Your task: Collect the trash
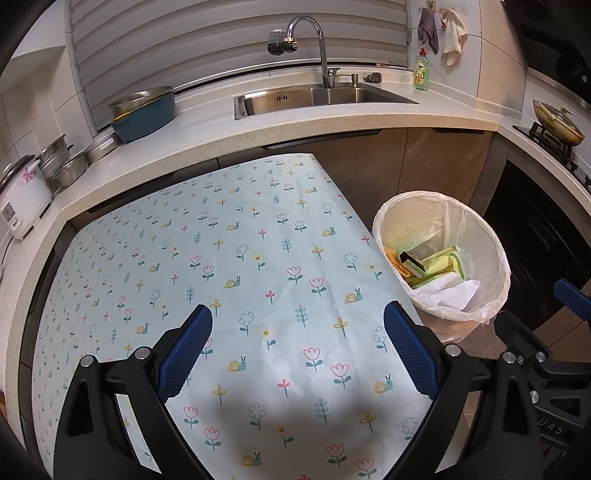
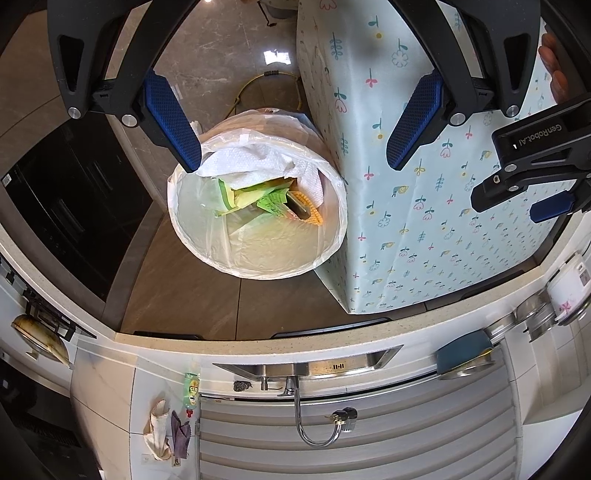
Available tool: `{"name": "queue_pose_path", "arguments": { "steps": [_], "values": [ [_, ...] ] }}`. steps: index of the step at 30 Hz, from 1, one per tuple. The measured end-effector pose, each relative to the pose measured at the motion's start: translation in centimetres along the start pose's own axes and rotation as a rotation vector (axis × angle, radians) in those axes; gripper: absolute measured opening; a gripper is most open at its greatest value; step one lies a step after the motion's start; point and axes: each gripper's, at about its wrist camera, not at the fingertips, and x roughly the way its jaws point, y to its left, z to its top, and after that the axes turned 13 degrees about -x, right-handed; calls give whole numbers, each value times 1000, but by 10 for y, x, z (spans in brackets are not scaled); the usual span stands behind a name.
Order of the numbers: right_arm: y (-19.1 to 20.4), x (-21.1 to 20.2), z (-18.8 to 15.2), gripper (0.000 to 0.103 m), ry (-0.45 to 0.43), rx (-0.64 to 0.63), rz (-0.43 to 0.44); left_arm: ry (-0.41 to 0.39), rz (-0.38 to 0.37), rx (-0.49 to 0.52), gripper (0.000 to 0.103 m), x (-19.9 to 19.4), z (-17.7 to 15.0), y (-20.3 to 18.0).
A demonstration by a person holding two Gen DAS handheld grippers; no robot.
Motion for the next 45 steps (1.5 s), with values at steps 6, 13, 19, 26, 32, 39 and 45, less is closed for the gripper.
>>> {"name": "queue_pose_path", "arguments": {
  "steps": [6, 13, 19, 26, 32, 39, 45],
  "values": [
    [0, 0, 0, 97, -1, 1, 0, -2, 2, 5, 90, 0, 0, -1],
    [0, 0, 3, 97, -1, -4, 0, -3, 3, 2, 90, 0, 0, 0],
    [1, 0, 2, 97, 1, -3, -1, -2, 2, 3, 90, 0, -1, 1],
    [0, 0, 3, 97, 3, -2, -2, 13, -3, 12, 90, 1, -4, -1],
    [-2, 3, 0, 97, 11, 3, -1, 56, 8, 4, 90, 10, -7, -3],
    [-3, 5, -2, 97, 12, 3, 0, 42, 22, 3, 90, 9, -7, -5],
    [-5, 5, -5, 97, 9, 4, -8, 45, 21, 12, 90, 9, -6, -11]
  ]
}}
